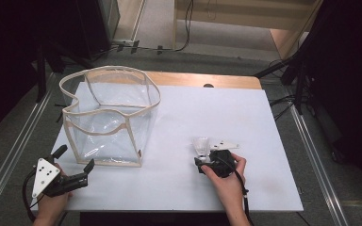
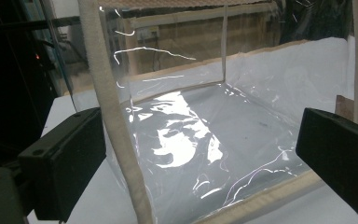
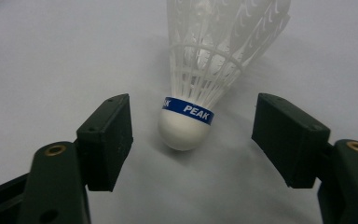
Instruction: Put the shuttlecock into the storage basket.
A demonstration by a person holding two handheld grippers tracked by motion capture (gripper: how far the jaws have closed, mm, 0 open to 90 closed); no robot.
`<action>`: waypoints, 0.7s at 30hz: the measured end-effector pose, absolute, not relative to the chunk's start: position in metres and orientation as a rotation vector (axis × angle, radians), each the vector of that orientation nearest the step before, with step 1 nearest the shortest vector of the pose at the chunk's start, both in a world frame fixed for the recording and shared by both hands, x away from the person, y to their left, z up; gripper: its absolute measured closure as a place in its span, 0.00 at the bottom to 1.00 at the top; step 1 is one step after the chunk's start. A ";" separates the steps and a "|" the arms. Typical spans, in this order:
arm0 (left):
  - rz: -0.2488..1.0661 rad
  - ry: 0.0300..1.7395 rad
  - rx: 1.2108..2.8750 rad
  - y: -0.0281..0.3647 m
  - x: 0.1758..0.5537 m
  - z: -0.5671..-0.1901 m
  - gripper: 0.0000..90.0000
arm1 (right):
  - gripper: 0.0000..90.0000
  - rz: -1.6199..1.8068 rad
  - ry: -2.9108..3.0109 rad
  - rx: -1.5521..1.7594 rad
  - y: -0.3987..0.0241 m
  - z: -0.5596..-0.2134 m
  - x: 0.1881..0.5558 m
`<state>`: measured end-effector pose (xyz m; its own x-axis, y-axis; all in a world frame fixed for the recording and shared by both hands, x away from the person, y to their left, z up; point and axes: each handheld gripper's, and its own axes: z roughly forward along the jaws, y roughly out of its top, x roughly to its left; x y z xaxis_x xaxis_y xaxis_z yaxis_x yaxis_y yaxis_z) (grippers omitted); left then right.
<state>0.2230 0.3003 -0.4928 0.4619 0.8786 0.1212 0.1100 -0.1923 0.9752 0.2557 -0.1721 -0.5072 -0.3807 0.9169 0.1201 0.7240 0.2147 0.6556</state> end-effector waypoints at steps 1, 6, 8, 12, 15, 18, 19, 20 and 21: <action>0.884 0.874 1.625 0.300 0.223 -0.493 0.03 | 0.32 0.927 2.200 1.548 -0.171 -0.507 0.255; 0.883 0.874 1.624 0.300 0.223 -0.493 0.02 | 0.45 0.910 2.162 1.612 -0.167 -0.506 0.252; 0.883 0.875 1.624 0.300 0.223 -0.493 0.03 | 0.48 0.896 2.150 1.630 -0.165 -0.507 0.252; 0.883 0.875 1.624 0.300 0.223 -0.493 0.03 | 0.53 0.840 2.105 1.655 -0.158 -0.509 0.251; 0.883 0.874 1.623 0.300 0.223 -0.493 0.03 | 0.66 0.843 2.073 1.686 -0.157 -0.509 0.250; 0.882 0.876 1.621 0.301 0.223 -0.493 0.03 | 0.69 0.843 2.067 1.684 -0.158 -0.509 0.249; 0.882 0.875 1.621 0.300 0.223 -0.493 0.03 | 0.69 0.845 2.066 1.686 -0.158 -0.509 0.249; 0.883 0.876 1.623 0.300 0.223 -0.493 0.02 | 0.69 0.848 2.065 1.686 -0.158 -0.509 0.249; 0.885 0.874 1.624 0.300 0.223 -0.493 0.03 | 0.69 0.852 2.066 1.683 -0.159 -0.509 0.249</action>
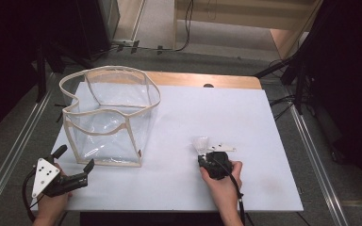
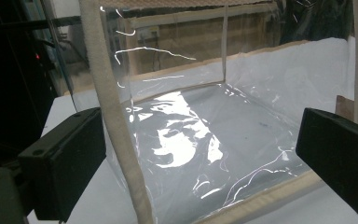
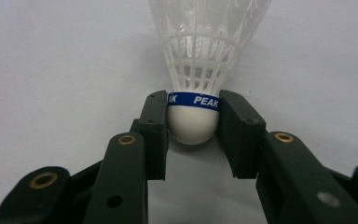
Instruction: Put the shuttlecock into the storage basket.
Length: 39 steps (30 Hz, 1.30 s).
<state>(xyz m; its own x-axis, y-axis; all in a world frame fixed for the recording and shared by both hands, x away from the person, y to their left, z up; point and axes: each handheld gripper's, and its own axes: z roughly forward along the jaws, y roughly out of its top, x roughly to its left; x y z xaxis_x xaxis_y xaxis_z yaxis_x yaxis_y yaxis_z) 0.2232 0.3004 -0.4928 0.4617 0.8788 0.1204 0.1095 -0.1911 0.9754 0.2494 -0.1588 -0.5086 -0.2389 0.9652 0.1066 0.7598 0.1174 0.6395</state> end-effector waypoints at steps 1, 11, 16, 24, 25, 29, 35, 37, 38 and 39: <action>0.885 0.874 1.624 0.300 0.223 -0.493 0.03 | 0.69 0.860 2.068 1.677 -0.159 -0.508 0.249; 0.889 0.880 1.624 0.300 0.223 -0.493 0.03 | 0.69 0.912 2.073 1.621 -0.164 -0.496 0.247; 0.891 0.879 1.625 0.300 0.223 -0.493 0.02 | 0.69 0.929 2.067 1.604 -0.165 -0.491 0.249; 0.891 0.878 1.626 0.300 0.222 -0.493 0.02 | 0.69 0.944 2.070 1.585 -0.165 -0.486 0.251; 0.891 0.878 1.625 0.300 0.222 -0.493 0.03 | 0.69 0.949 2.069 1.580 -0.165 -0.485 0.251; 0.892 0.878 1.626 0.300 0.222 -0.493 0.02 | 0.69 0.956 2.067 1.577 -0.165 -0.483 0.252; 0.892 0.878 1.625 0.300 0.222 -0.493 0.03 | 0.69 0.970 2.062 1.558 -0.166 -0.478 0.253; 0.892 0.878 1.625 0.300 0.222 -0.493 0.03 | 0.69 0.972 2.061 1.555 -0.166 -0.476 0.254; 0.892 0.878 1.625 0.300 0.222 -0.493 0.03 | 0.69 0.976 2.058 1.550 -0.166 -0.475 0.254; 0.892 0.878 1.625 0.300 0.222 -0.493 0.03 | 0.69 0.978 2.055 1.549 -0.166 -0.474 0.255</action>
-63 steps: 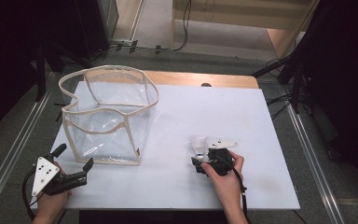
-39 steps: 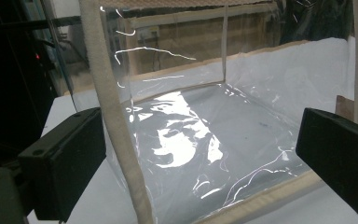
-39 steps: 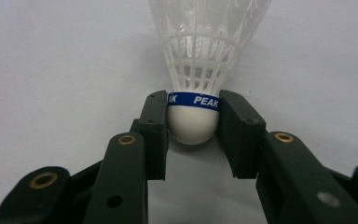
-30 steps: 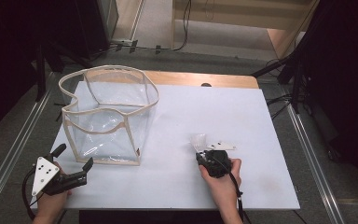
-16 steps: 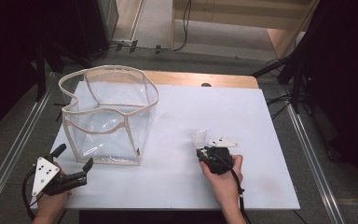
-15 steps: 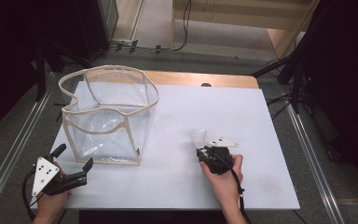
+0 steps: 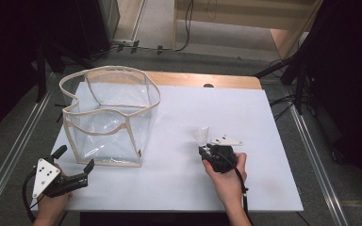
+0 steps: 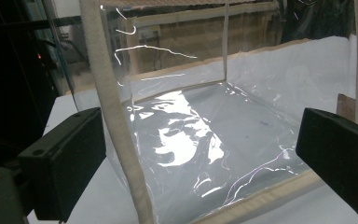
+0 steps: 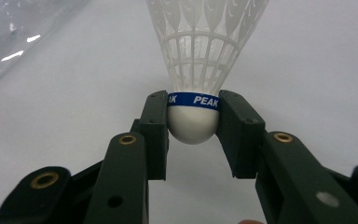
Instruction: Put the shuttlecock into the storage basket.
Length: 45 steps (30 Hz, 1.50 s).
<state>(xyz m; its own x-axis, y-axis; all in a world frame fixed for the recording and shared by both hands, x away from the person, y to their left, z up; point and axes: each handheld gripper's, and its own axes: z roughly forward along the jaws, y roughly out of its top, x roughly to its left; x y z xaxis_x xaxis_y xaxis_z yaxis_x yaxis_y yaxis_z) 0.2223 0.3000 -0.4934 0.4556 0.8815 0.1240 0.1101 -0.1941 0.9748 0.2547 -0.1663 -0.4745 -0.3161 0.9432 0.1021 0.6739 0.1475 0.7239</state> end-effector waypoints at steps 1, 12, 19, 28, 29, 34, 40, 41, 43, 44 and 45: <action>0.892 0.878 1.625 0.300 0.222 -0.493 0.02 | 0.69 0.978 2.057 1.548 -0.166 -0.474 0.255; 0.891 0.880 1.624 0.300 0.222 -0.493 0.03 | 0.69 1.005 2.054 1.509 -0.167 -0.464 0.260; 0.889 0.879 1.623 0.300 0.222 -0.493 0.03 | 0.69 1.023 2.045 1.499 -0.166 -0.459 0.262; 0.890 0.879 1.624 0.300 0.222 -0.493 0.03 | 0.69 1.079 2.031 1.479 -0.165 -0.455 0.264; 0.889 0.880 1.623 0.300 0.222 -0.493 0.03 | 0.69 1.081 2.030 1.475 -0.165 -0.455 0.264; 0.891 0.877 1.625 0.300 0.222 -0.493 0.03 | 0.69 1.098 2.012 1.479 -0.166 -0.453 0.265; 0.889 0.876 1.624 0.300 0.222 -0.493 0.03 | 0.69 1.112 2.006 1.472 -0.167 -0.449 0.266; 0.889 0.876 1.624 0.300 0.222 -0.493 0.03 | 0.69 1.114 2.003 1.467 -0.167 -0.448 0.266; 0.889 0.877 1.624 0.300 0.222 -0.493 0.03 | 0.69 1.120 1.998 1.469 -0.167 -0.447 0.266; 0.889 0.877 1.624 0.300 0.222 -0.493 0.03 | 0.69 1.121 1.997 1.463 -0.167 -0.446 0.267; 0.890 0.877 1.624 0.300 0.222 -0.493 0.03 | 0.69 1.123 1.989 1.464 -0.167 -0.445 0.267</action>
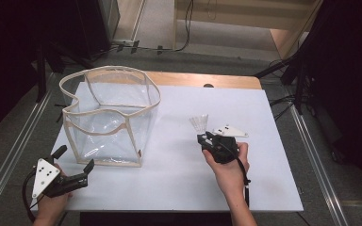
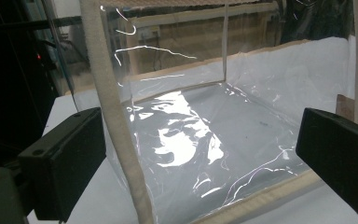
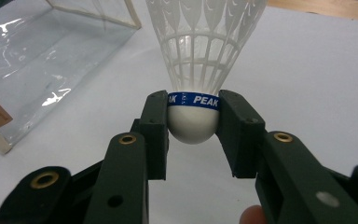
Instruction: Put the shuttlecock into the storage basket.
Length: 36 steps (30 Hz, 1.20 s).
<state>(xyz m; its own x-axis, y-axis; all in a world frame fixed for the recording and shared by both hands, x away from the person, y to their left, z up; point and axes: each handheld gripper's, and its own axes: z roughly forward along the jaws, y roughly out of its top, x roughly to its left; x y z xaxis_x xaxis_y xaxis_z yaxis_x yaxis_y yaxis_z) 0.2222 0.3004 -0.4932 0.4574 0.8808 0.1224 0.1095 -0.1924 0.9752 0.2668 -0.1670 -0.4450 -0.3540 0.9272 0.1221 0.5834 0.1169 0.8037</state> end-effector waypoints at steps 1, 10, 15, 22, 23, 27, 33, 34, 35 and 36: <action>0.889 0.877 1.623 0.300 0.222 -0.493 0.02 | 0.69 1.136 1.988 1.459 -0.167 -0.444 0.267; 0.891 0.876 1.624 0.300 0.222 -0.493 0.02 | 0.69 1.155 1.986 1.429 -0.165 -0.437 0.269; 0.890 0.876 1.624 0.300 0.222 -0.493 0.02 | 0.69 1.163 1.984 1.417 -0.164 -0.433 0.270; 0.890 0.877 1.624 0.300 0.222 -0.493 0.02 | 0.69 1.172 1.982 1.399 -0.161 -0.426 0.272; 0.890 0.877 1.624 0.300 0.222 -0.493 0.02 | 0.69 1.171 1.980 1.398 -0.161 -0.425 0.272; 0.890 0.879 1.623 0.300 0.222 -0.493 0.03 | 0.69 1.179 1.983 1.388 -0.160 -0.422 0.274; 0.892 0.882 1.620 0.301 0.222 -0.493 0.02 | 0.69 1.192 1.988 1.371 -0.158 -0.418 0.276; 0.895 0.886 1.616 0.301 0.222 -0.493 0.02 | 0.69 1.193 1.989 1.369 -0.157 -0.418 0.276; 0.894 0.886 1.613 0.301 0.222 -0.493 0.02 | 0.69 1.197 1.987 1.367 -0.157 -0.417 0.276; 0.893 0.887 1.612 0.301 0.222 -0.493 0.02 | 0.69 1.198 1.987 1.360 -0.156 -0.417 0.277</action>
<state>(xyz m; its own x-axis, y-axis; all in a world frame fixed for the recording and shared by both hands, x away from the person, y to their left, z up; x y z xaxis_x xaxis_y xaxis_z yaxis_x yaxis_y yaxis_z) 0.2222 0.3012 -0.4932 0.4482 0.8865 0.1154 0.1095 -0.1825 0.9771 0.2767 -0.1564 -0.4165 -0.4139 0.9042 0.1049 0.5150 0.1376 0.8461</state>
